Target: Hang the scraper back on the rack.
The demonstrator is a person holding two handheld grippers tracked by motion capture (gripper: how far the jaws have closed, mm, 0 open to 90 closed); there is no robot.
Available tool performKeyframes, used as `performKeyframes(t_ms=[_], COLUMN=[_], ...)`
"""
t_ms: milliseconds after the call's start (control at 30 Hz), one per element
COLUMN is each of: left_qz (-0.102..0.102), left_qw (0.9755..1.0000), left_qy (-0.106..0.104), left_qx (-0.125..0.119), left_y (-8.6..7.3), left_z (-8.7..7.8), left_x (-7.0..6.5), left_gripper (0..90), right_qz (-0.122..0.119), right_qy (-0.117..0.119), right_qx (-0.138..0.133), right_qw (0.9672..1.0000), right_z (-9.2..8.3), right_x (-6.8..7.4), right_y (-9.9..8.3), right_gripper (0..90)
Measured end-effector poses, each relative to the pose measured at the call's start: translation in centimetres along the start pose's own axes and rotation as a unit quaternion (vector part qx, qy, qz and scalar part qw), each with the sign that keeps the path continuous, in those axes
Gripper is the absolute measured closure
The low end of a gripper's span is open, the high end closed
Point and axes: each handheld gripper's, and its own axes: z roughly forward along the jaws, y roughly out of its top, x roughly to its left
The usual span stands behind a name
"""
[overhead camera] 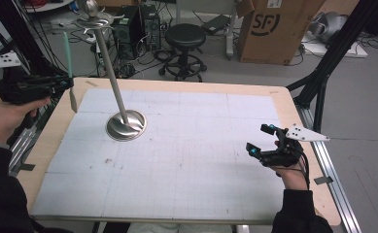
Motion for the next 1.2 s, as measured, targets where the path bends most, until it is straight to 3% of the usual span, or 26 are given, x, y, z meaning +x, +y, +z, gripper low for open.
performKeyframes(t_ms=[467,600,1200], left_qz=[-0.009,-0.004,-0.005], left_qw=[0.9996,0.9993,0.9995], left_qy=[0.010,0.026,0.020], left_qx=[-0.025,-0.027,-0.025], left_y=[1.1,1.1,1.4], left_z=[0.1,0.1,0.9], left_x=[0.6,0.8,0.5], left_gripper=[80.6,80.6,80.6], right_qz=[-0.002,0.001,0.003], right_qy=[0.007,0.006,0.002], right_qx=[-0.003,-0.004,-0.009], right_qw=[1.0000,1.0000,1.0000], right_z=[0.0,-0.1,-0.4], right_x=[0.2,0.2,-0.1], right_y=[0.1,0.1,0.1], right_gripper=[0.9,0.9,0.9])
